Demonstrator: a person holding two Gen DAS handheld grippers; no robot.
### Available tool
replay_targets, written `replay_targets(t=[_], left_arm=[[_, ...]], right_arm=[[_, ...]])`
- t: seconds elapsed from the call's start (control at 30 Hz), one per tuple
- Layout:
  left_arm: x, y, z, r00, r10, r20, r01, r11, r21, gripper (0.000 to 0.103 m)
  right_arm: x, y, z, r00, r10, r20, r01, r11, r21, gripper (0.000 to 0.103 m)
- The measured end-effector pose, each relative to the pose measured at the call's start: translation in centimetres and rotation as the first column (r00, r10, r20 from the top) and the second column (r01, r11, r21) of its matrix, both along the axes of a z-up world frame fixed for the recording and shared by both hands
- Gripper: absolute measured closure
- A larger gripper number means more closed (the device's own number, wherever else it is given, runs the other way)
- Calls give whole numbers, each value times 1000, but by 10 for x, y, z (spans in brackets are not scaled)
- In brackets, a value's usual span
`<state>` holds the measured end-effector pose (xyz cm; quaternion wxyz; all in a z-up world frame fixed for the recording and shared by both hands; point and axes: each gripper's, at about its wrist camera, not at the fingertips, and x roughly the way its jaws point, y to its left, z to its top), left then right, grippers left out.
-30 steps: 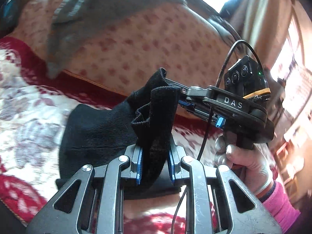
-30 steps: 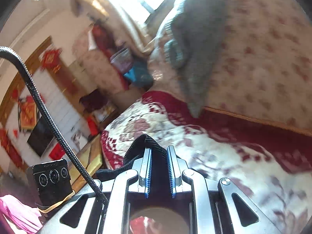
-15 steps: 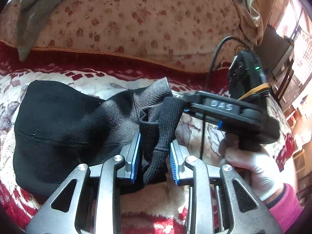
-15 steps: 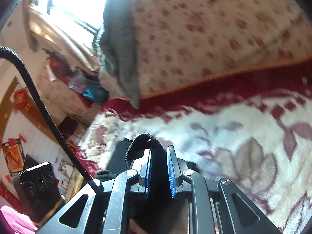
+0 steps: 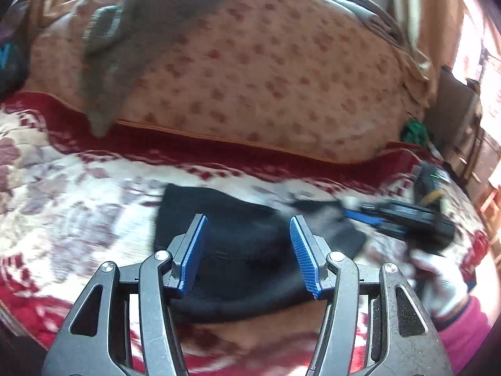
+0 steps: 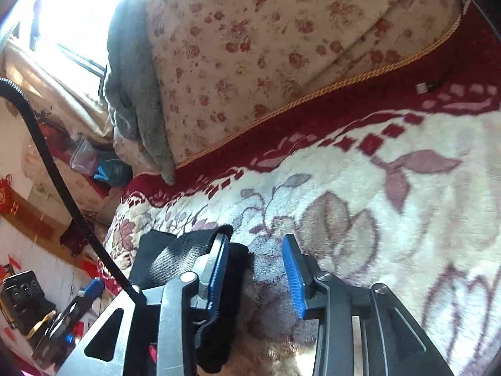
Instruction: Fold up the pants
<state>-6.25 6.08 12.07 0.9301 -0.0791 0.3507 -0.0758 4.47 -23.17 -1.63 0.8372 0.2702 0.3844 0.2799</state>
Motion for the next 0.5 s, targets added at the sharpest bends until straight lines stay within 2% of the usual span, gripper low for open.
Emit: replay_targets(t=[0.07,0.1,0.13,0.33,0.43,0.5], left_arm=[[5,13,-4,1000,23,-12,-23,1000,14,48],[9,18,-6,999,31,-18,-30,999,23,48],[13,21,-8,999,35,-25,-34,999,38,48],[36,21,-22,998,-15,-67,19,997,70,48],[50,16,-32,995,-30,-95,39,995,91,48],[60,16,-40,993,-25,-118,37,994,107,48]], right_arm=[[-6,-6,7,1000,-16,7,16,1000,18,63],[-8,-8,10,1000,-20,9,20,1000,24,56],[-12,-8,14,1000,-14,15,13,999,32,53],[-25,17,33,996,83,36,-83,997,-10,53],[-16,32,30,996,88,11,-87,992,-92,53],[-3,39,19,995,96,-30,-98,990,-102,53]])
